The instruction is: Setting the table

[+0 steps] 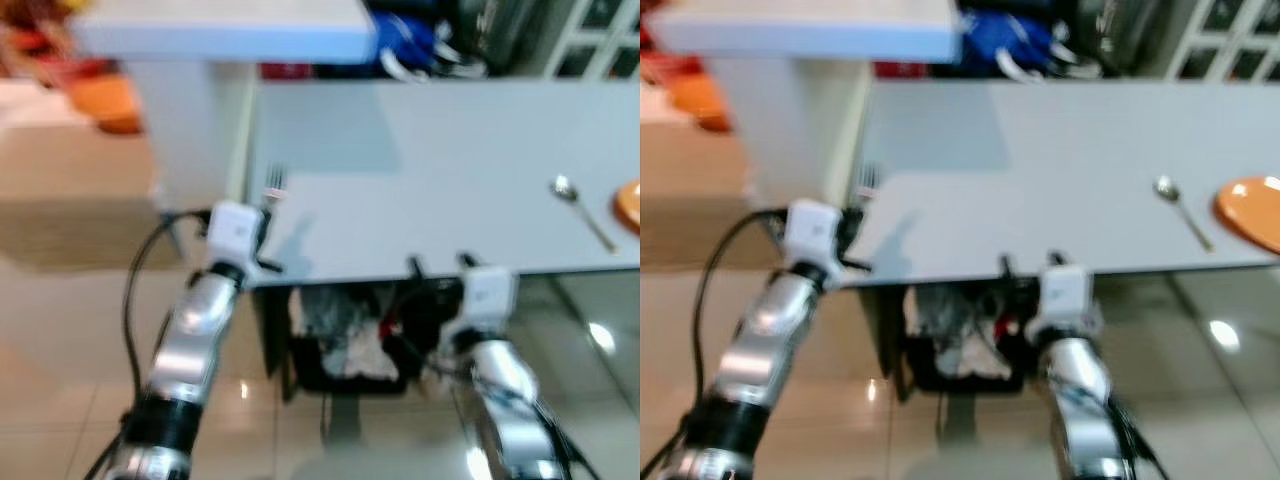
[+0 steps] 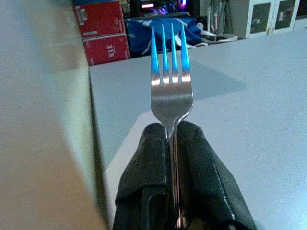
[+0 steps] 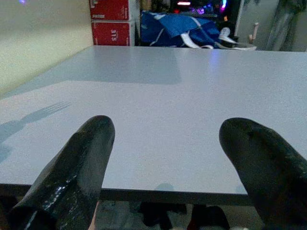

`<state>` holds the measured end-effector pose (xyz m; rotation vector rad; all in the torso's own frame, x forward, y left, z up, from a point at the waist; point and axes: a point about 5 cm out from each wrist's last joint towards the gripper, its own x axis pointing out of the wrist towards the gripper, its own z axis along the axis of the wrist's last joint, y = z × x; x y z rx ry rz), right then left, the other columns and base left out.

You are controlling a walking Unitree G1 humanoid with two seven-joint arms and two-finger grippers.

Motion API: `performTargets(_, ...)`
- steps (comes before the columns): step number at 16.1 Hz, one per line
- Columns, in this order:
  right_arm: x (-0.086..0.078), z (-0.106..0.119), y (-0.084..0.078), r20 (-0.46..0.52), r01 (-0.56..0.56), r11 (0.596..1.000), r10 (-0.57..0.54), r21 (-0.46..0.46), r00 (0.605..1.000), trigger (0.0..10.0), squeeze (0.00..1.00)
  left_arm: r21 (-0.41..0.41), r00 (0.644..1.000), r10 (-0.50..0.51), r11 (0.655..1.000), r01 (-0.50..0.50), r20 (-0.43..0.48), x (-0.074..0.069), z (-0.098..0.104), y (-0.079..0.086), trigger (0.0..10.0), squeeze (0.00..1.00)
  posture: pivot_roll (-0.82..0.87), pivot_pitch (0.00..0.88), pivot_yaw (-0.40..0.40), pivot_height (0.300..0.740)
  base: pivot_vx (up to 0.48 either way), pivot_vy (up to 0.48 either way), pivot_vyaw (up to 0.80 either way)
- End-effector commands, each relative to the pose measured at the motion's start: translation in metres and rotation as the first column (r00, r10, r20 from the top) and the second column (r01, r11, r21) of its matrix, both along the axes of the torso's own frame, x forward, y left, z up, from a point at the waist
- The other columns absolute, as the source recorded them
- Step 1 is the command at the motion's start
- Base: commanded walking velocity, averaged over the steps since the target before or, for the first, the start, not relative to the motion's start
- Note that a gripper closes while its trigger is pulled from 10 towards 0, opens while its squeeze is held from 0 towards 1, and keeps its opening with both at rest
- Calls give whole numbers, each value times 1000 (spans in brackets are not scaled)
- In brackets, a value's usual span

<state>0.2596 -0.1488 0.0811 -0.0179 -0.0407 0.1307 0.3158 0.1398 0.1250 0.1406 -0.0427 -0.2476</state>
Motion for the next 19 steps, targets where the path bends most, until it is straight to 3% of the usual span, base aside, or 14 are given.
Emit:
performTargets(1, 0, 2, -10, 7, 30, 999, -30, -18, 1000, 10000, 0, 1, 999, -32, 999, 32, 24, 2, 6, -10, 0, 0, 4, 0, 24, 740, 262, -401, 0)
performTargets(4, -2, 3, -14, 17, 43, 999, -42, -15, 999, 10000, 0, -30, 1000, -21, 999, 22, 14, 1, 3, -8, 0, 0, -4, 0, 24, 740, 261, -400, 0)
performTargets(8, -3, 12, -13, 50, 52, 999, -51, -5, 997, 10000, 0, -109, 999, 31, 993, -34, -24, -4, -4, 9, 0, 0, -6, 0, 29, 740, 256, -403, 0)
performTargets(11, 0, 16, -11, 67, 42, 999, -42, -3, 997, 10000, 0, -138, 998, 27, 990, -34, -52, -8, -8, 7, 0, 0, 2, 0, 26, 740, 259, -401, 0)
performTargets(15, 1, 19, -18, 76, 83, 996, -85, 31, 993, 10000, 0, -256, 986, 136, 954, -158, -101, -4, -5, 24, 0, 0, 4, 0, 27, 740, 256, -401, 0)
performTargets(19, 2, 17, -20, 63, 96, 994, -99, 47, 993, 10000, 0, -196, 990, 103, 973, -120, -94, -6, -6, 20, 0, 0, 6, 0, 24, 740, 256, -402, 0)
